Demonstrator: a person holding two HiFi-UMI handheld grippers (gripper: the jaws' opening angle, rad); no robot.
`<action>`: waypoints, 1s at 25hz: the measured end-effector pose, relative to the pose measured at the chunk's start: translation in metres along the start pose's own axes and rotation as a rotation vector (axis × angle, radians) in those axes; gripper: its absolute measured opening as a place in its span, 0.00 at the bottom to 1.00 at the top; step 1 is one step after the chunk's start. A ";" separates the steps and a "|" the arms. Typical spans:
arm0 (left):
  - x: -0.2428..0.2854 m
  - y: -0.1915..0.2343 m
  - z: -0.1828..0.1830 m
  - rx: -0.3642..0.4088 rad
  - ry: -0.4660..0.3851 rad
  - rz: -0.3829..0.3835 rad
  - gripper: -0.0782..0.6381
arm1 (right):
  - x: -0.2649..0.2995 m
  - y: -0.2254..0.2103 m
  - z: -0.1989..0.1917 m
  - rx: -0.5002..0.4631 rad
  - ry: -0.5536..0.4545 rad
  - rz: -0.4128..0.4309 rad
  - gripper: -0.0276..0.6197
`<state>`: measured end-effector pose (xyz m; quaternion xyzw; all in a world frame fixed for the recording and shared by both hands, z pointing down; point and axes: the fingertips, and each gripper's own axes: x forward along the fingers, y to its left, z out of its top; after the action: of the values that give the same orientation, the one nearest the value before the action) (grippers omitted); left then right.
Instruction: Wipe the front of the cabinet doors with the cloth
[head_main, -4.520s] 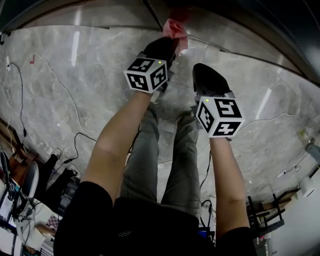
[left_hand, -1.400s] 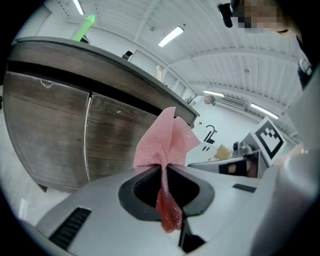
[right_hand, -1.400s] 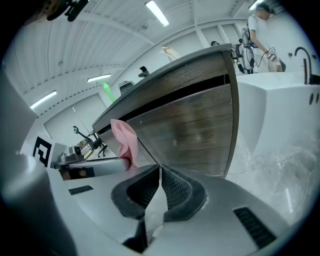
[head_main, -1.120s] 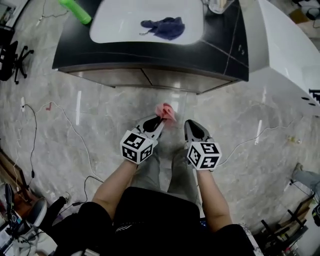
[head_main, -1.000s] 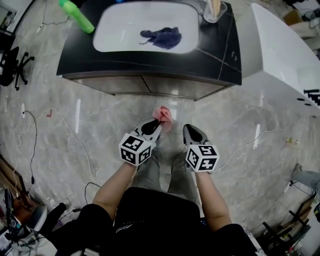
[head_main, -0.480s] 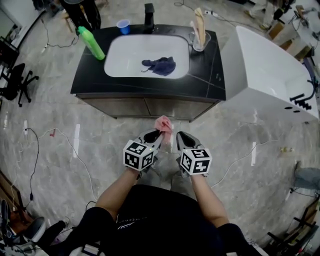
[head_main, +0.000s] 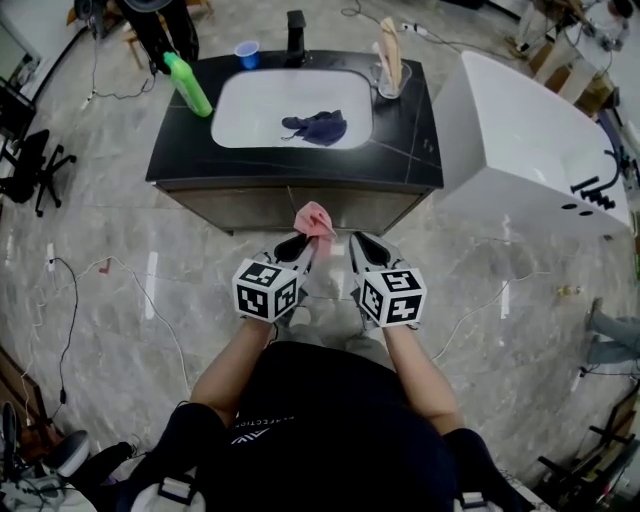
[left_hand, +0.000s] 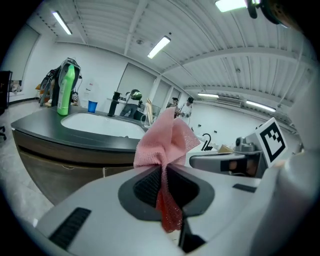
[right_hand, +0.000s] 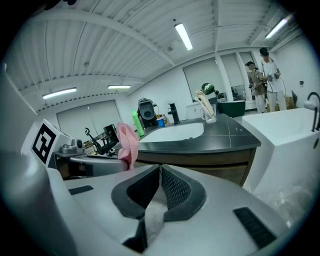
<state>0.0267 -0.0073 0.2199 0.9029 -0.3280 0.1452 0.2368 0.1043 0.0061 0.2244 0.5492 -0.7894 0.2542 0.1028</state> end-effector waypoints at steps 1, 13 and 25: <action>-0.002 0.000 0.003 0.001 -0.009 0.003 0.15 | -0.001 0.002 0.004 -0.006 -0.009 0.004 0.10; -0.017 0.000 0.008 0.002 -0.029 0.028 0.15 | -0.005 0.018 0.024 -0.045 -0.061 0.025 0.10; -0.021 0.000 0.006 -0.008 -0.029 0.032 0.15 | -0.010 0.026 0.023 -0.040 -0.075 0.032 0.10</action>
<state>0.0115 0.0008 0.2064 0.8987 -0.3462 0.1343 0.2332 0.0865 0.0099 0.1931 0.5436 -0.8062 0.2193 0.0799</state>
